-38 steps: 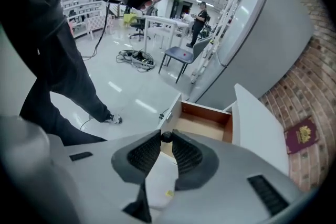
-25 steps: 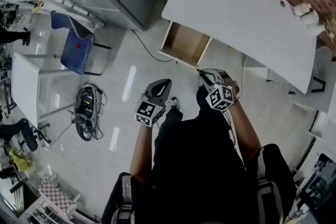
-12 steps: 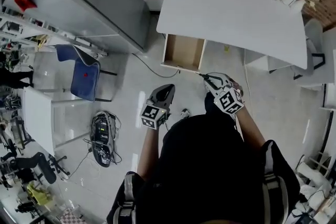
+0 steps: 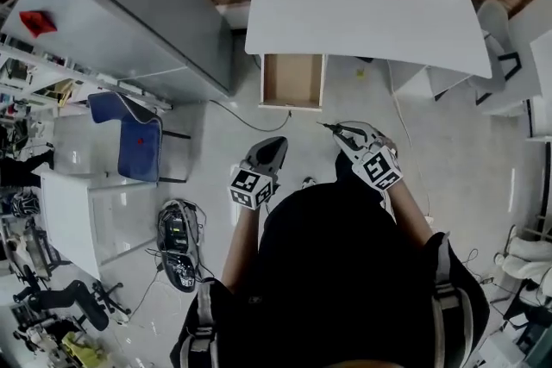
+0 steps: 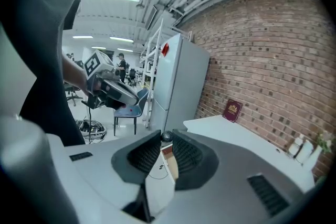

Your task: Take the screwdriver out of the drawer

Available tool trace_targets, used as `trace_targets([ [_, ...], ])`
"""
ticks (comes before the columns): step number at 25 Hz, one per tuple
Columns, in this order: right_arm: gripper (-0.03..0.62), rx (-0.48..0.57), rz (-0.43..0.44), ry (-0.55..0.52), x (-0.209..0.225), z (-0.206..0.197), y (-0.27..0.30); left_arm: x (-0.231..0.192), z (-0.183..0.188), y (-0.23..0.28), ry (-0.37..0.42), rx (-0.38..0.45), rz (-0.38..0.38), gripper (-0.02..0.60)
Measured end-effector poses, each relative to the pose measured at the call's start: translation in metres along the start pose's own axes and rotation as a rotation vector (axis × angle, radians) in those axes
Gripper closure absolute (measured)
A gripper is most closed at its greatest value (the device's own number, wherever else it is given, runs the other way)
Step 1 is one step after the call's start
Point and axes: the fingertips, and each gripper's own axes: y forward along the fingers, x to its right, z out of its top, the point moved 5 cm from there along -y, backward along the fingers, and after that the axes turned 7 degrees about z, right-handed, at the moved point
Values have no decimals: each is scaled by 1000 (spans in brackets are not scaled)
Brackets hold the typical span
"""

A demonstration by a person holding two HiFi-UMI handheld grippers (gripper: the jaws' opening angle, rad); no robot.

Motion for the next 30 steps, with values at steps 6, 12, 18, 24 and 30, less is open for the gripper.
trace_targets([
  [6,471,-10,-26,13,-32,0,-13,12,-14,-16,10,-14,-44,565],
  [12,471,-6,-35,24,-48,-3,-17,19,-21,-28,16,-17,-57,565],
  [18,471,8,-43,33,-53,5,-17,17,-21,-36,18,-8,-55,565],
  [24,471,14,-47,39,-54,-3,-16,16,-25,-40,13,-3,-44,565],
  [30,471,14,-47,42,-54,6,-16,14,-26,-43,6,-4,-34,565],
])
